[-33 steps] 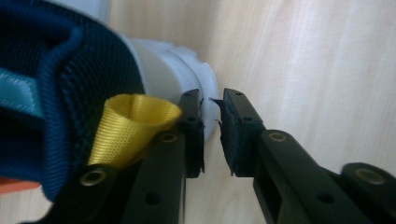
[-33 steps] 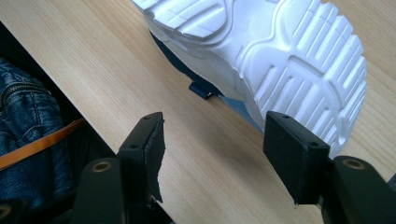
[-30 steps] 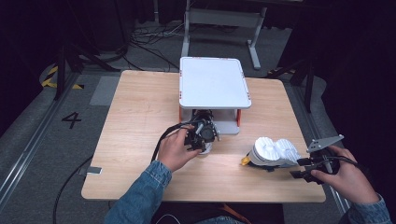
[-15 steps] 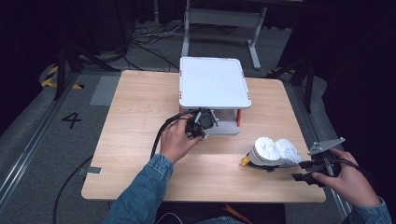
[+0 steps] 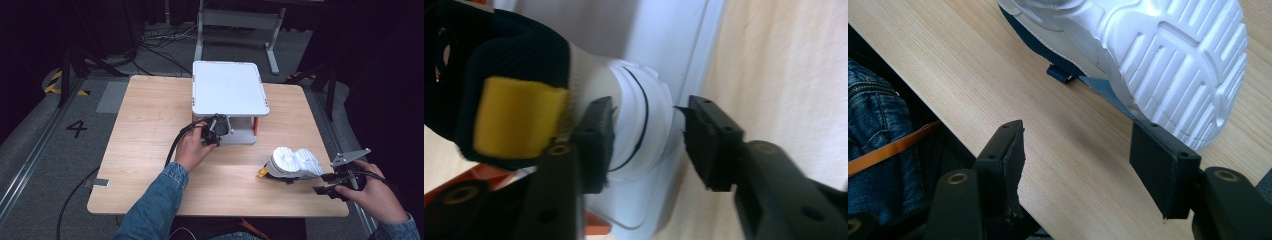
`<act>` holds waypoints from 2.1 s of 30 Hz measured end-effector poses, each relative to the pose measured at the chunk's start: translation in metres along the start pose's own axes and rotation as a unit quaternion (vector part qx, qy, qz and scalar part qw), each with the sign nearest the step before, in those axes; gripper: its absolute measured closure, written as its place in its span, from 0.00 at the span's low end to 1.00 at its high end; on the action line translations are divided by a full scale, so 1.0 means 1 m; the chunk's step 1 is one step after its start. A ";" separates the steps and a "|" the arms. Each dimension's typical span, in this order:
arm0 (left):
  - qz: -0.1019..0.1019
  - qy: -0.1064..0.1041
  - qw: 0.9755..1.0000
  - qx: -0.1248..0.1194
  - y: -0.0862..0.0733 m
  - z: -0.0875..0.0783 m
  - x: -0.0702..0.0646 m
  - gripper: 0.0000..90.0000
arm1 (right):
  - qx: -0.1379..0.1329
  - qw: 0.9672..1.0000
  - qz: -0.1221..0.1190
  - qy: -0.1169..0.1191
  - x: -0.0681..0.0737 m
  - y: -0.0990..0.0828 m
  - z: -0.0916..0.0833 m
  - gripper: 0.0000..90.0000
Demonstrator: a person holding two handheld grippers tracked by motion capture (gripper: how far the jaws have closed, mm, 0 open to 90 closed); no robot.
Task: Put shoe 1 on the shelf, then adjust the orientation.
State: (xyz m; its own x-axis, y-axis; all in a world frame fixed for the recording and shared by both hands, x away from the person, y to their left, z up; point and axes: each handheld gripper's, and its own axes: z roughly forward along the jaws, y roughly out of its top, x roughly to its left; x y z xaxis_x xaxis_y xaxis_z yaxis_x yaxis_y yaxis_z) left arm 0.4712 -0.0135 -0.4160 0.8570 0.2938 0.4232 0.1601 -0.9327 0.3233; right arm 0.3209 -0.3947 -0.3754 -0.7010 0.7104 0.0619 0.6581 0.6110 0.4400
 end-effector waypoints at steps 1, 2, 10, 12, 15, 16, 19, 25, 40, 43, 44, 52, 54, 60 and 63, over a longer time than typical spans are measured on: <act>-0.001 0.000 1.000 0.000 0.000 0.000 0.000 0.56 | 0.000 1.000 0.000 0.000 0.000 0.000 0.000 0.45; -0.002 -0.002 1.000 -0.009 -0.001 0.000 0.001 0.55 | -0.001 1.000 -0.001 0.000 0.000 0.001 0.000 0.45; -0.039 -0.092 0.995 -0.020 -0.007 -0.035 -0.002 0.45 | -0.009 1.000 -0.006 0.000 -0.003 0.005 -0.002 0.45; -0.038 -0.095 0.995 -0.020 -0.008 -0.042 -0.002 0.44 | -0.011 1.000 -0.007 -0.001 -0.003 0.006 -0.002 0.45; -0.056 -0.108 0.992 -0.015 -0.016 -0.062 -0.001 0.43 | -0.012 1.000 -0.011 0.001 -0.004 0.009 -0.001 0.45; -0.074 -0.111 0.991 -0.010 -0.022 -0.074 0.000 0.42 | -0.014 1.000 -0.015 0.003 -0.003 0.012 -0.001 0.45; -0.091 -0.110 0.990 -0.006 -0.030 -0.085 0.001 0.41 | -0.017 1.000 -0.020 0.003 -0.003 0.014 -0.001 0.45; -0.141 -0.111 0.984 0.009 -0.060 -0.110 0.008 0.39 | -0.027 0.999 -0.034 0.000 -0.002 0.023 -0.001 0.48; -0.204 -0.207 0.953 0.090 -0.128 -0.118 0.016 0.21 | -0.043 0.999 -0.034 -0.004 -0.002 0.033 0.002 0.60; -0.209 -0.196 0.954 0.087 -0.136 -0.116 0.016 0.20 | -0.052 0.998 -0.034 -0.006 -0.002 0.037 0.004 0.62; -0.212 -0.197 0.953 0.087 -0.138 -0.115 0.016 0.20 | -0.055 0.998 -0.033 -0.007 -0.002 0.039 0.005 0.62; -0.234 -0.210 0.945 0.086 -0.154 -0.114 0.009 0.20 | -0.072 0.997 -0.019 -0.010 -0.004 0.049 0.006 0.68; -0.237 -0.217 0.943 0.082 -0.156 -0.114 0.008 0.20 | -0.081 0.997 -0.014 -0.014 -0.005 0.052 0.007 0.71; -0.238 -0.215 0.943 0.084 -0.157 -0.114 0.005 0.20 | -0.081 0.996 -0.002 -0.027 -0.010 0.058 0.017 0.74; -0.240 -0.214 0.943 0.083 -0.156 -0.114 0.005 0.20 | -0.071 0.997 -0.007 -0.027 -0.010 0.058 0.022 0.73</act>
State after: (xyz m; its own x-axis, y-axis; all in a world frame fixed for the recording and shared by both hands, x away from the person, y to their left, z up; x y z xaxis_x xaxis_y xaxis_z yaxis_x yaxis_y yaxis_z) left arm 0.3944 0.1576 -0.3677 0.7796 0.6126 -0.1304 0.6243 -0.7436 0.2395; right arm 0.3727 -0.3587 -0.3702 -0.6909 0.7229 0.0080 0.6008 0.5680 0.5624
